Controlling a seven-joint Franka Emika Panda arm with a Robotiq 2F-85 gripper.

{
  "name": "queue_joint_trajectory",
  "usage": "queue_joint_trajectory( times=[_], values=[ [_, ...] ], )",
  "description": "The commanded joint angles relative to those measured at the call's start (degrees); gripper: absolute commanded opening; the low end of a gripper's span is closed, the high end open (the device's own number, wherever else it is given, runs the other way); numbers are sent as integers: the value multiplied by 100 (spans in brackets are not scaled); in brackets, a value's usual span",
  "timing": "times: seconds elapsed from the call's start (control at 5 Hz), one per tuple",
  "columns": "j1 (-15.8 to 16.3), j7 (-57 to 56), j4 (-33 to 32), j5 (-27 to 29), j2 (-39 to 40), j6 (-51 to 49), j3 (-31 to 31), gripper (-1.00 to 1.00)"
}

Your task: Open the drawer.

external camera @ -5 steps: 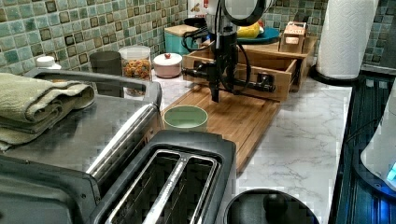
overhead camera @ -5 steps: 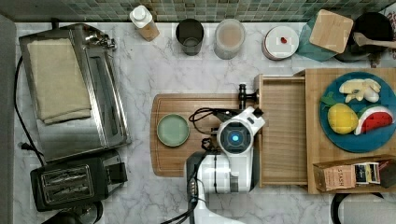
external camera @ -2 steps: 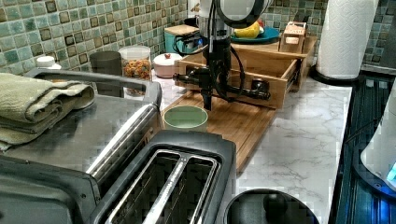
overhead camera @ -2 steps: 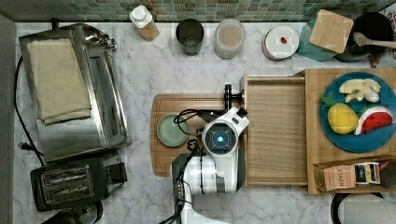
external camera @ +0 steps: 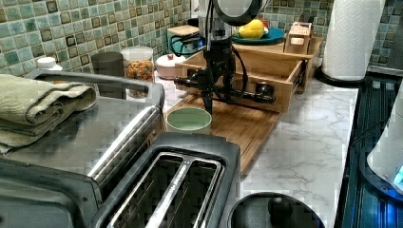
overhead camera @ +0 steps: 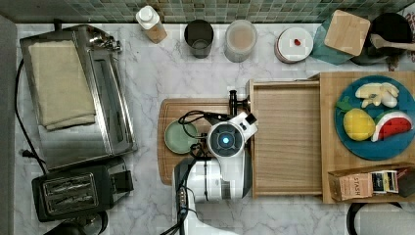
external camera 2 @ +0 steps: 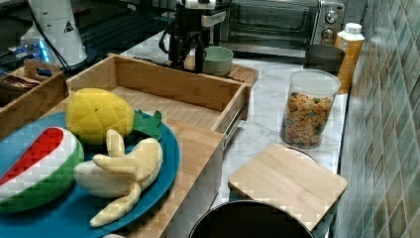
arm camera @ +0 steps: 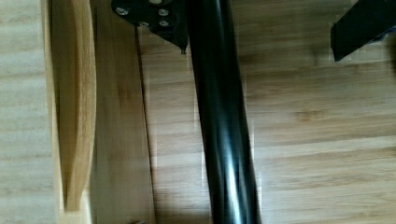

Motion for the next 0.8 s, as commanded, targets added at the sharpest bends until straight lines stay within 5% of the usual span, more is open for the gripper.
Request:
queue_joint_trajectory(
  times=[0.2, 0.8],
  values=[
    [662, 316, 402, -516, -301, 99, 574, 100],
    [657, 316, 401, -516, -301, 98, 579, 100]
  ],
)
